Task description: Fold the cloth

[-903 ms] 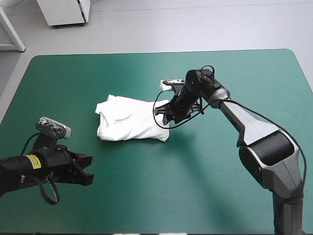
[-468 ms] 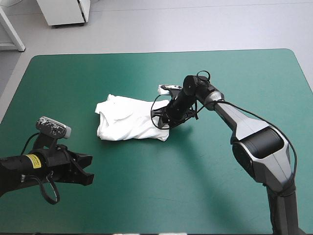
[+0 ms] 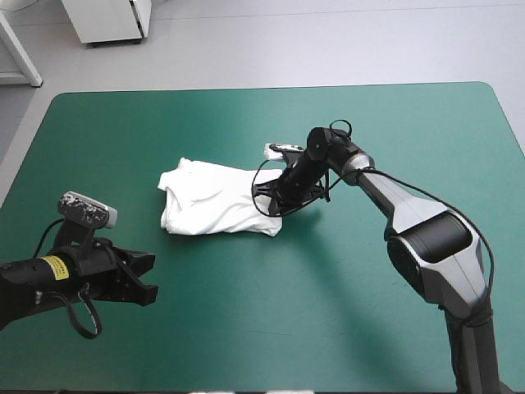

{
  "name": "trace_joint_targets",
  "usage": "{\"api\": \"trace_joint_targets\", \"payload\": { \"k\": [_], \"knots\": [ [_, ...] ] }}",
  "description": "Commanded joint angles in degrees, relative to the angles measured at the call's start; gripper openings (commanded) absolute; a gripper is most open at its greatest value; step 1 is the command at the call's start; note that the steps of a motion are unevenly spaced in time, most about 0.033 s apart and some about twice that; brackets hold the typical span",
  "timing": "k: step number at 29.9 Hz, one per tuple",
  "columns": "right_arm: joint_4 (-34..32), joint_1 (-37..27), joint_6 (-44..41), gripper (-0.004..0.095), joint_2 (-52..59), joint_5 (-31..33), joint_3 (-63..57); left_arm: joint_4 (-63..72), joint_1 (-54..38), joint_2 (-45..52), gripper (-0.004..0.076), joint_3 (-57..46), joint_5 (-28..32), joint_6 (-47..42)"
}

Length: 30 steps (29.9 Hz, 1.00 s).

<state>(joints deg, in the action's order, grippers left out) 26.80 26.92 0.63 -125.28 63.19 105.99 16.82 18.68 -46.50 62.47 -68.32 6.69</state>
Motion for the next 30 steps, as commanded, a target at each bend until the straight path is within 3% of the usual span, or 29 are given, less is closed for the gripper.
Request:
{"api": "trace_joint_targets", "payload": {
  "k": [1,10,15,30],
  "knots": [
    [-4.14,0.28,-1.30,-0.0019,2.32,2.28,1.16,1.16,0.10,-0.07,-0.0009,1.22,3.23,-0.12],
    [-22.06,-2.10,-4.52,-0.0019,6.82,6.56,1.03,1.16,0.10,-0.10,-0.0009,1.22,3.23,-0.12],
    [-22.81,-8.00,-5.24,-0.0019,9.23,6.56,0.92,1.16,0.10,-0.10,-0.0009,1.22,3.23,-0.12],
    [-35.28,-28.03,-4.57,-0.0019,10.98,6.56,0.83,1.16,0.10,-0.10,-0.0009,1.22,3.23,-0.12]
  ]
}}
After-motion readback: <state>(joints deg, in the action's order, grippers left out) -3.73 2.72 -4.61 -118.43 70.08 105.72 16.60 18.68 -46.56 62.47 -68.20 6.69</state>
